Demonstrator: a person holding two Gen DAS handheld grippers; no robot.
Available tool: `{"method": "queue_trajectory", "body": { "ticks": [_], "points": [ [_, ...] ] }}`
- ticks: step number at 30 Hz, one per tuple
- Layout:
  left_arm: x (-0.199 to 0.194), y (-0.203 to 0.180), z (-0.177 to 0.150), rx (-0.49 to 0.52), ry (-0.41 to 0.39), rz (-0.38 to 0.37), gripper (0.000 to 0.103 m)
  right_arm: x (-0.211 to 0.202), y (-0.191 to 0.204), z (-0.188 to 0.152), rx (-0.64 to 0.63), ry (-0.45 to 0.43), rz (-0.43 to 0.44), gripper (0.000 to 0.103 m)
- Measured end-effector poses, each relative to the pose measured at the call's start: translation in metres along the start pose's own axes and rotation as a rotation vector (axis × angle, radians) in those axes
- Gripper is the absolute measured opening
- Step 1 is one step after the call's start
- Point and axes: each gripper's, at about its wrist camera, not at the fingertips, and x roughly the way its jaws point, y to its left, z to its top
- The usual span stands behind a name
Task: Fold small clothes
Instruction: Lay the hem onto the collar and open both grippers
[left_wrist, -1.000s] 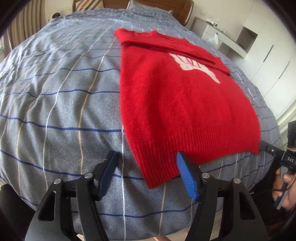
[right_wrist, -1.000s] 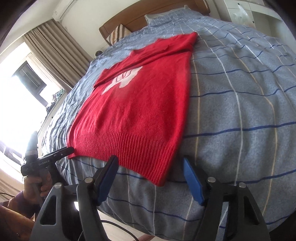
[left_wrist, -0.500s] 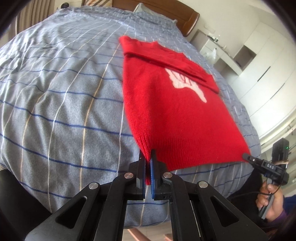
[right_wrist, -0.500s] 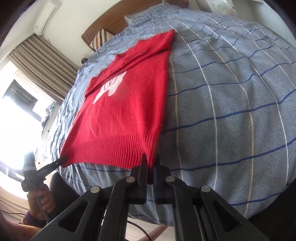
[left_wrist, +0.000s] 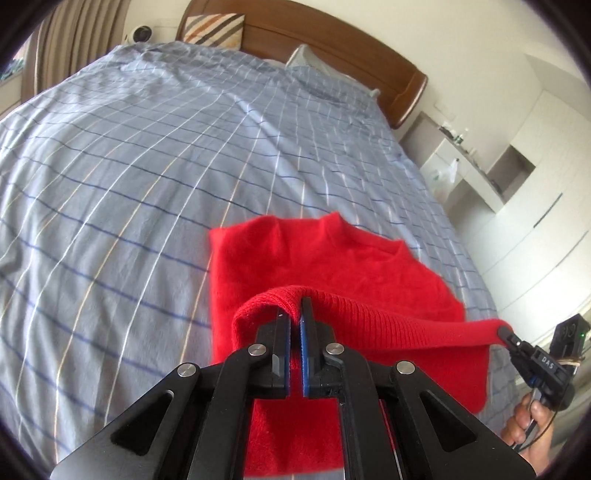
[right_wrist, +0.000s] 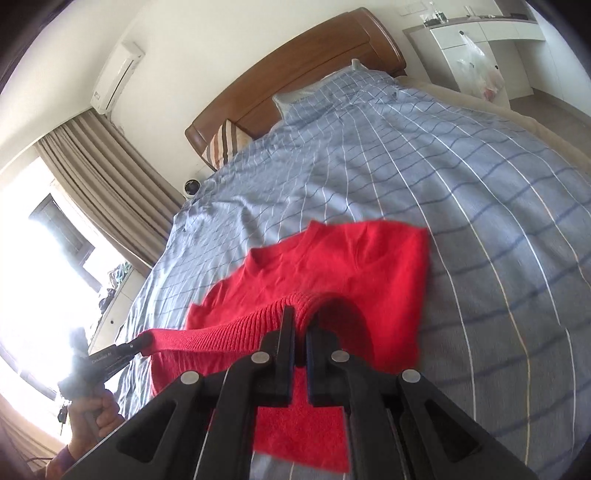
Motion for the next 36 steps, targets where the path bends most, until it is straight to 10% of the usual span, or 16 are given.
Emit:
{"method": "queue_trajectory", "body": {
  "ticks": [8, 10, 12, 14, 21, 29, 36],
  "points": [
    [0.072, 0.000, 0.042, -0.009, 0.048, 0.075, 0.009, 0.096, -0.039, 0.045, 0.107, 0.055, -0.040, 0.008],
    [0.081, 0.000, 0.048, -0.012, 0.067, 0.096, 0.026, 0.103, -0.050, 0.046, 0.147, 0.049, -0.046, 0.023],
    [0.080, 0.003, 0.054, -0.022, 0.044, 0.120, 0.073, 0.100, -0.058, 0.046, 0.174, 0.023, -0.066, 0.043],
    [0.069, 0.006, 0.055, -0.027, -0.007, 0.127, 0.082, 0.090, -0.063, 0.047, 0.187, -0.006, -0.069, 0.046],
    [0.036, 0.011, 0.035, -0.003, 0.001, 0.160, 0.084, 0.043, -0.057, 0.027, 0.070, -0.015, -0.103, 0.046],
    [-0.031, -0.031, -0.085, 0.329, -0.030, 0.214, 0.095, -0.031, -0.044, -0.072, -0.121, -0.024, -0.189, 0.059],
    [-0.041, -0.043, -0.155, 0.337, -0.015, 0.205, 0.095, -0.069, -0.033, -0.147, -0.237, -0.039, -0.274, 0.065]
  ]
}}
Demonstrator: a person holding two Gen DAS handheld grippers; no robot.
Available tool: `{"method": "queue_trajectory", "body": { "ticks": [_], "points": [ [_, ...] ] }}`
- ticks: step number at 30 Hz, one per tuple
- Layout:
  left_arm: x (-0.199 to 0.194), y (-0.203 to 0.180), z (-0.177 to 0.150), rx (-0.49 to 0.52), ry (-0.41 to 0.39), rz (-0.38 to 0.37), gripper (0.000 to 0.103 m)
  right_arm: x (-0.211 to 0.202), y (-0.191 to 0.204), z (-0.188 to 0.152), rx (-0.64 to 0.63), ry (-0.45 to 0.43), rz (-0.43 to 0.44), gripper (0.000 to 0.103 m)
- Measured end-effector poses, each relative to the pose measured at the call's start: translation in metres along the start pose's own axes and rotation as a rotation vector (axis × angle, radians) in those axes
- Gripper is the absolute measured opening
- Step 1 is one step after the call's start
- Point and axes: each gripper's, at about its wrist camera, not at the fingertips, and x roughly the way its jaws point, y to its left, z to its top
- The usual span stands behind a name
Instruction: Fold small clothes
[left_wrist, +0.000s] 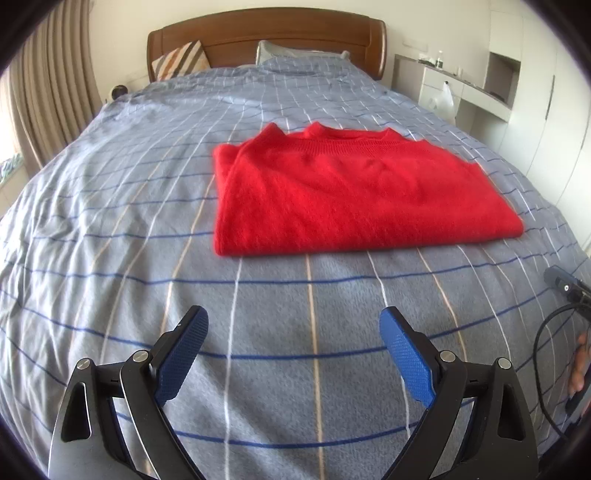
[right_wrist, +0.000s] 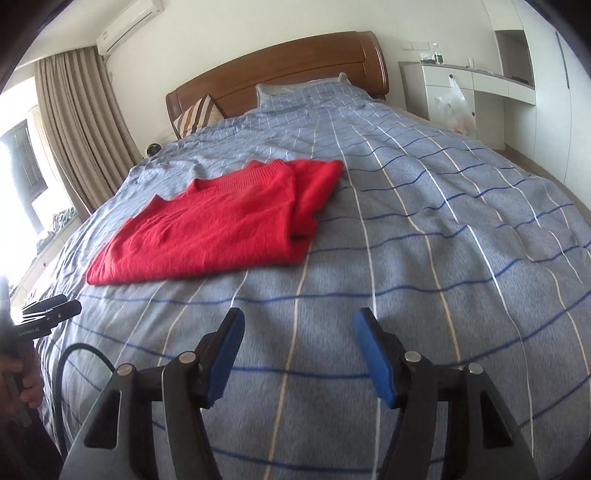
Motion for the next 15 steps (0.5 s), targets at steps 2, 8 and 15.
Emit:
{"method": "queue_trajectory", "body": {
  "ticks": [2, 8, 15],
  "points": [
    [0.007, -0.004, -0.008, -0.015, 0.002, 0.009, 0.095, 0.000, 0.006, -0.013, -0.031, 0.004, -0.022, 0.065],
    [0.029, -0.006, -0.018, -0.028, -0.005, 0.012, 0.103, 0.007, 0.010, -0.022, -0.078, 0.008, -0.031, 0.070],
    [0.027, -0.004, -0.026, -0.037, -0.038, -0.006, 0.103, 0.014, 0.012, -0.027, -0.087, 0.004, -0.042, 0.074]
  ]
}}
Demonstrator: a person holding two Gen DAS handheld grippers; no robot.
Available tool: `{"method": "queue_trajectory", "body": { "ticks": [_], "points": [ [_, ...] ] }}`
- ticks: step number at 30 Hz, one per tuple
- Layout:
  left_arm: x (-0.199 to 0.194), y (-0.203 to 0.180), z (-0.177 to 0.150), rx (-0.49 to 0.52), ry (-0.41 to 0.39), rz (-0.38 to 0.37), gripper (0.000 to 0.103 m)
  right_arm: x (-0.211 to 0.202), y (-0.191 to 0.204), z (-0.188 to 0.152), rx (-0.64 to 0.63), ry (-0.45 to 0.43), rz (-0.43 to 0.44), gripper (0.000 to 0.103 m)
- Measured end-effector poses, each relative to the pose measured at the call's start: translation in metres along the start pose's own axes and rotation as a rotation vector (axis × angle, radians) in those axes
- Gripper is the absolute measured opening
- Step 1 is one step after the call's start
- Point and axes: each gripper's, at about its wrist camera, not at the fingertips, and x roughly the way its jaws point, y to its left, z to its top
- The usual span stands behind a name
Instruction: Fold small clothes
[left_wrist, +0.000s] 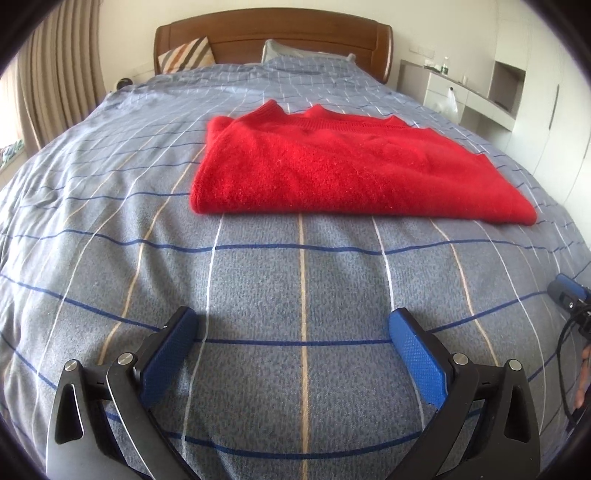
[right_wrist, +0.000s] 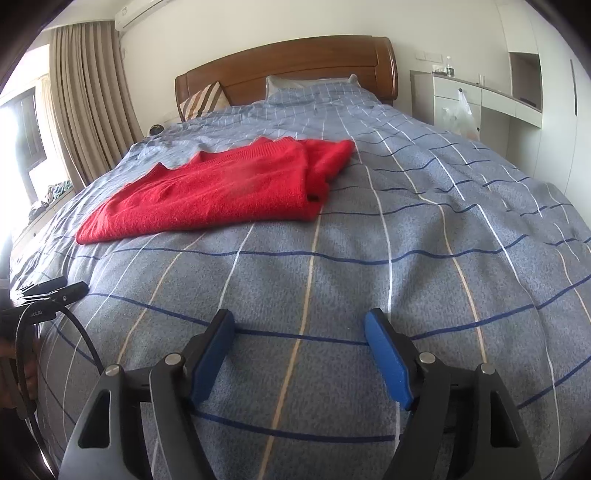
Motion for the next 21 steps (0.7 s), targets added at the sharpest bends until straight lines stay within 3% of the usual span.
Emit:
{"method": "queue_trajectory", "body": {
  "ticks": [21],
  "points": [
    [-0.0008, -0.0003, -0.0069, 0.004, -0.027, 0.000, 0.103, 0.0038, 0.0029, -0.0013, -0.016, -0.009, -0.014, 0.077]
  ]
}}
